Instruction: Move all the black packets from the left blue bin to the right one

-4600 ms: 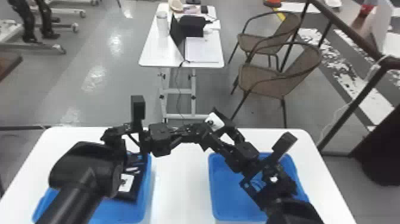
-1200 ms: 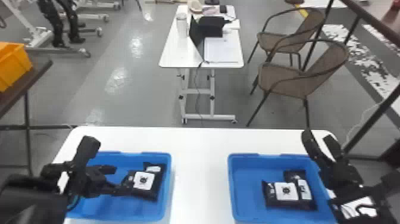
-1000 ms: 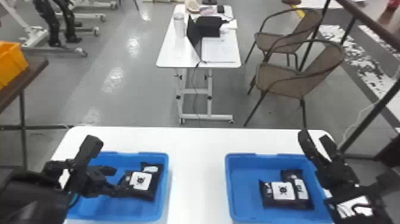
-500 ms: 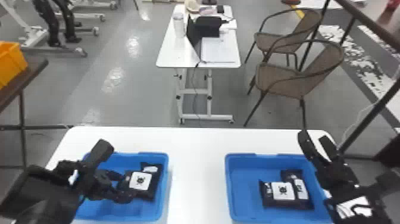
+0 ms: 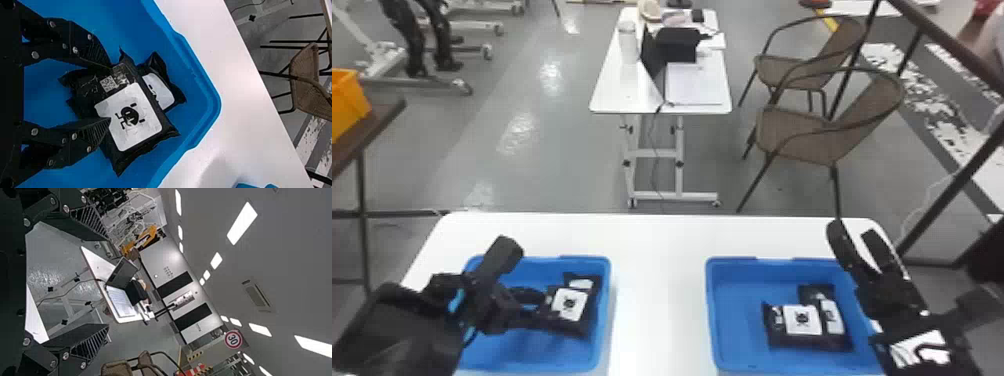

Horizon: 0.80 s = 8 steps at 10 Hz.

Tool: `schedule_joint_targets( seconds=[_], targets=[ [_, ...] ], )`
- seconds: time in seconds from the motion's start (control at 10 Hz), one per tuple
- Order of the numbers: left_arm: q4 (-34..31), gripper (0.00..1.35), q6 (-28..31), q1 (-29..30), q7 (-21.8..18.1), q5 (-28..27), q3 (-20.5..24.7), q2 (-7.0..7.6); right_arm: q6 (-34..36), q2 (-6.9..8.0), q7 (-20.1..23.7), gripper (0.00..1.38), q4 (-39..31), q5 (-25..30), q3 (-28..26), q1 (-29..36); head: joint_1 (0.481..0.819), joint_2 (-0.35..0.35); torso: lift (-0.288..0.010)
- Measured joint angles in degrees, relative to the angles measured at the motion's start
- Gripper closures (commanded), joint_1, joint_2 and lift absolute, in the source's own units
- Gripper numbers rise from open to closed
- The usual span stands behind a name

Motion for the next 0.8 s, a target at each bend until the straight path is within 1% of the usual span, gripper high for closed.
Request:
schedule_joint_targets(
  seconds=[0.2,0.5,0.6,0.7,0.8],
  targets=[
    [-0.1,0.82,-0.6,-0.1,-0.5,0.8,0.0,0.23,0.1,0.0,0.0,0.25,0.1,-0.3,0.3,0.0,0.695,-0.01,0.0],
    [0.1,0.82,0.0,0.3,-0.5,-1.4,0.1,0.37,0.1,0.0,0.0,0.25,0.3,-0.8,0.5,0.0,0.695,0.005,0.0],
    [0.5,0.64,0.6,0.5,0.0,-1.9,0.2,0.43,0.1,0.0,0.0,0.25,0.3,-0.9,0.5,0.0,0.695,0.011,0.0],
    [0.7,0.36,0.9,0.9,0.5,-1.7,0.5,0.28,0.0,0.0,0.0,0.26,0.3,-1.2,0.5,0.0,0.695,0.013,0.0],
    [0.7,0.17,0.6,1.1,0.6,-1.3,0.8,0.03,0.0,0.0,0.0,0.26,0.3,-1.3,0.6,0.1,0.695,0.011,0.0]
  ],
)
